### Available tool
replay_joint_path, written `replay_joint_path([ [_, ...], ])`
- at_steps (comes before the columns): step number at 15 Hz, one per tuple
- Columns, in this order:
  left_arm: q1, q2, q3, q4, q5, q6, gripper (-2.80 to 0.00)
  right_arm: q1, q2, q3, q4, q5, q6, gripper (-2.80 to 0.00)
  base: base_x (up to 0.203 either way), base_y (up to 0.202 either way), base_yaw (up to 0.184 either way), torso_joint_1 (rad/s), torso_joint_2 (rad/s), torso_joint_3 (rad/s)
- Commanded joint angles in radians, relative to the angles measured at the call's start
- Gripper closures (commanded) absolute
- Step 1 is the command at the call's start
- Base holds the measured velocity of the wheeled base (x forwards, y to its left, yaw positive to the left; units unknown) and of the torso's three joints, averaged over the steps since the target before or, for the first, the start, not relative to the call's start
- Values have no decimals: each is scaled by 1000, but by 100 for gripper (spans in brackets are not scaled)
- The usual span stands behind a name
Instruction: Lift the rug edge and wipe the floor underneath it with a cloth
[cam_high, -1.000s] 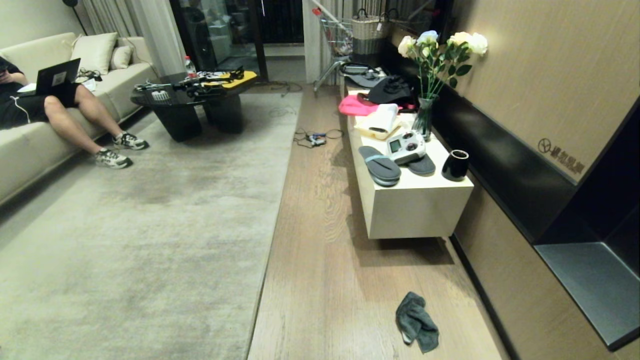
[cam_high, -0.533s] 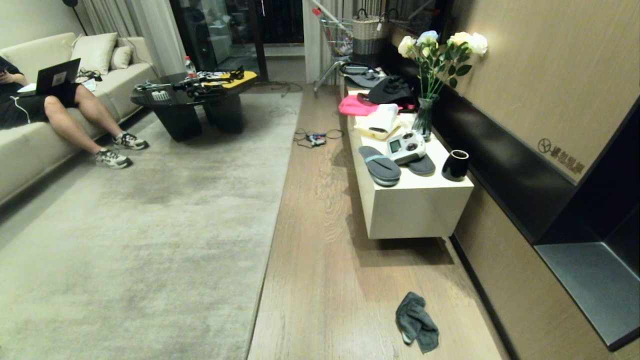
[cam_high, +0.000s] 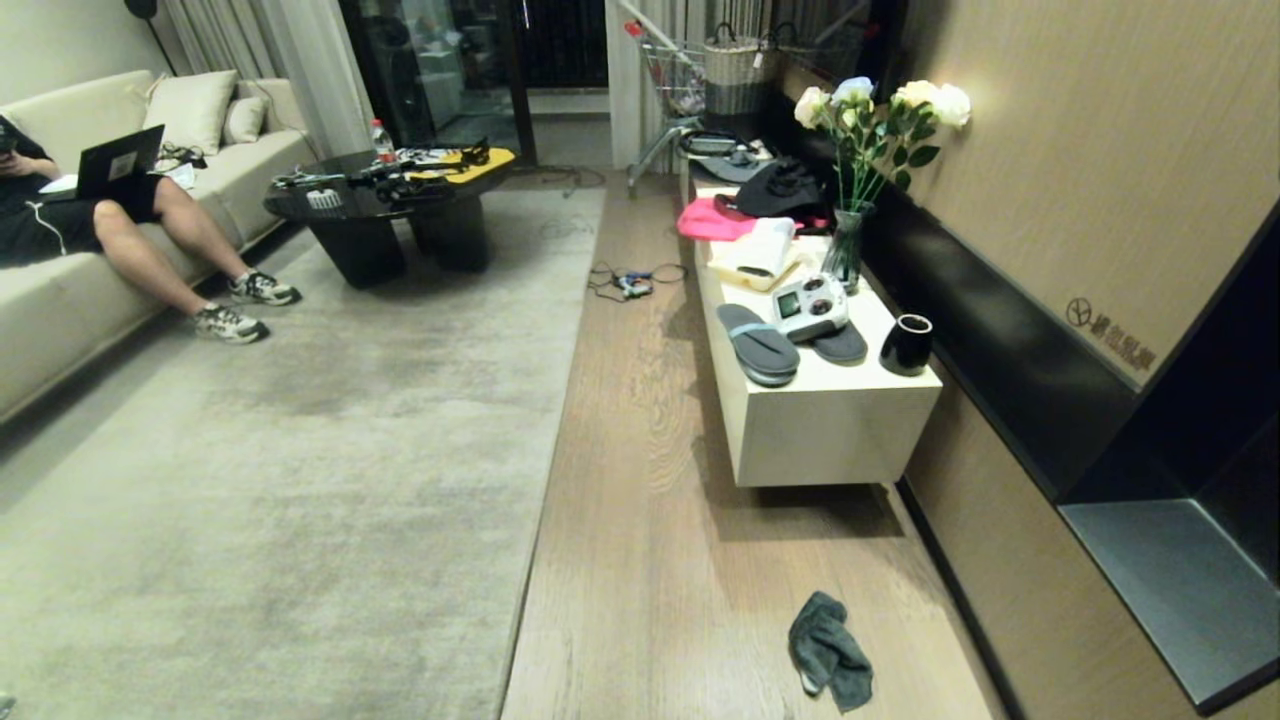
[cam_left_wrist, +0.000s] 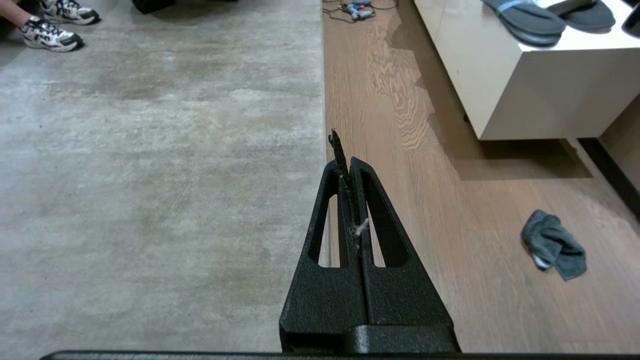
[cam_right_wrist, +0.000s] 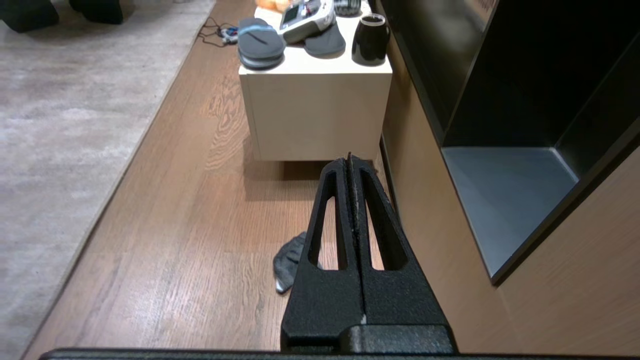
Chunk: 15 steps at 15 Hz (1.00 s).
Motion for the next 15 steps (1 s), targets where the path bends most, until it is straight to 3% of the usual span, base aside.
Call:
replay_joint_path([
  [1, 0, 0, 0, 1, 0, -1, 0, 0, 1, 0, 0, -1, -1, 0, 0, 0, 0, 14, -422, -409],
  [15, 1, 0, 0, 1, 0, -1, 0, 2, 1, 0, 0, -1, -4, 0, 0, 0, 0, 103, -478, -376],
])
